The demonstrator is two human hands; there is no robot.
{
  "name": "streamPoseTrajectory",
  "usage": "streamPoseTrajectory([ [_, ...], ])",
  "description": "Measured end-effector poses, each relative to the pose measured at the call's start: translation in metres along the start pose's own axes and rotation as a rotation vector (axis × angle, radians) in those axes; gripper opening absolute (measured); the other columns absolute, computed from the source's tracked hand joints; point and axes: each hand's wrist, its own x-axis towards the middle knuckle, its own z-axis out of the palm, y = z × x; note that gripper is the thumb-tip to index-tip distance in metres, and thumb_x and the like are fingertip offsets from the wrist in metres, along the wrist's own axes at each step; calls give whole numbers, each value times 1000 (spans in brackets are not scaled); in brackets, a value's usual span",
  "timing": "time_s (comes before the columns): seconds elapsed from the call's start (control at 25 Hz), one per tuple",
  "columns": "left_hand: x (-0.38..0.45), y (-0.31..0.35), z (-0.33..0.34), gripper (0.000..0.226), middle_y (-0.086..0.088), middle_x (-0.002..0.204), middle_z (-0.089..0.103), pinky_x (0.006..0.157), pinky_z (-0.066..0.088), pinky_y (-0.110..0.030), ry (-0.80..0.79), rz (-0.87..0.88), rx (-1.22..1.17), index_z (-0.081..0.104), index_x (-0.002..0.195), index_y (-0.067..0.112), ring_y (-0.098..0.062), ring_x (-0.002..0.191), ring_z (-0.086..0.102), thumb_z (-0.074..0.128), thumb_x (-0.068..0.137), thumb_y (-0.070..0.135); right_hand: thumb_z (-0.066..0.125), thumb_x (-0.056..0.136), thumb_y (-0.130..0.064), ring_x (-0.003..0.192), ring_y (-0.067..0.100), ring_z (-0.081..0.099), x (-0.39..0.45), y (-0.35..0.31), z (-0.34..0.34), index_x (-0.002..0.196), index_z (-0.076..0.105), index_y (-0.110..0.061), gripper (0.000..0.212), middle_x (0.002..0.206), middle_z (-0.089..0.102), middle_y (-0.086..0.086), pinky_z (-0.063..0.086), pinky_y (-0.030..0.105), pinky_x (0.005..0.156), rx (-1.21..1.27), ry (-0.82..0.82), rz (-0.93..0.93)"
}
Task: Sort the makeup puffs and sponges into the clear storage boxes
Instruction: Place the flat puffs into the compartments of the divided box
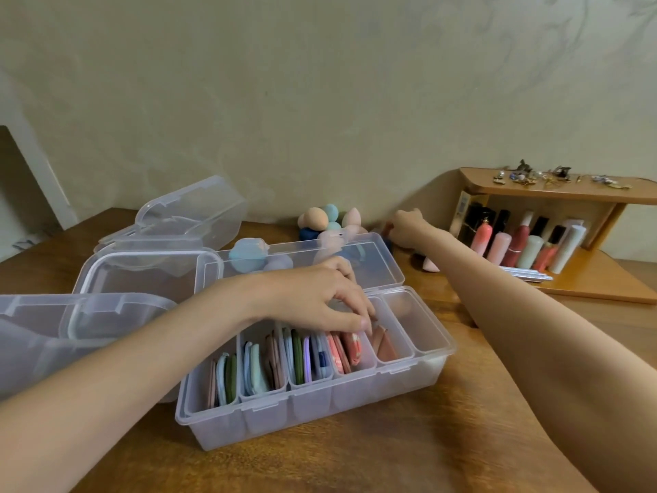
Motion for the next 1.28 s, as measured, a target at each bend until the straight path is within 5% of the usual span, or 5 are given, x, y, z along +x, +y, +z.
streamPoseTrajectory([
  [0.32, 0, 2, 0, 29, 6, 124, 40, 111, 27, -33, -30, -55, 24, 57, 121, 42, -3, 127, 25, 47, 93, 40, 44, 92, -16, 113, 33, 50, 31, 10, 16, 116, 62, -17, 30, 119, 60, 12, 41, 42, 100, -28, -41, -3],
  [0.6, -2, 8, 0, 34, 8, 128, 40, 110, 28, -33, -44, -83, 60, 50, 127, 47, -6, 129, 24, 44, 95, 39, 56, 88, -9, 97, 29, 59, 22, 14, 15, 103, 70, -2, 21, 109, 65, 16, 53, 35, 87, 171, 94, 12],
  [0.92, -4, 28, 5, 32, 8, 121, 58, 106, 30, -33, 23, -66, 303, 60, 119, 32, -15, 125, 29, 37, 97, 31, 57, 87, -5, 110, 31, 55, -70, 17, -69, 102, 70, 1, 20, 109, 66, 17, 49, 33, 87, 308, 450, -94],
  [1.12, -12, 40, 20, 29, -5, 130, 45, 106, 22, -33, 198, -122, 178, 60, 118, 26, -17, 133, 22, 41, 96, 26, 66, 81, -11, 73, 10, 59, -163, -14, -87, 92, 73, -8, 14, 86, 66, 1, 40, 1, 50, 250, 201, -305],
  [1.28, -14, 37, 26, 31, 6, 111, 53, 103, 19, -35, 172, -130, 278, 58, 119, 38, -16, 127, 24, 36, 99, 32, 67, 81, -15, 78, 10, 59, -202, -29, -79, 97, 73, -11, 17, 87, 59, -5, 42, 6, 61, 162, 98, -397],
])
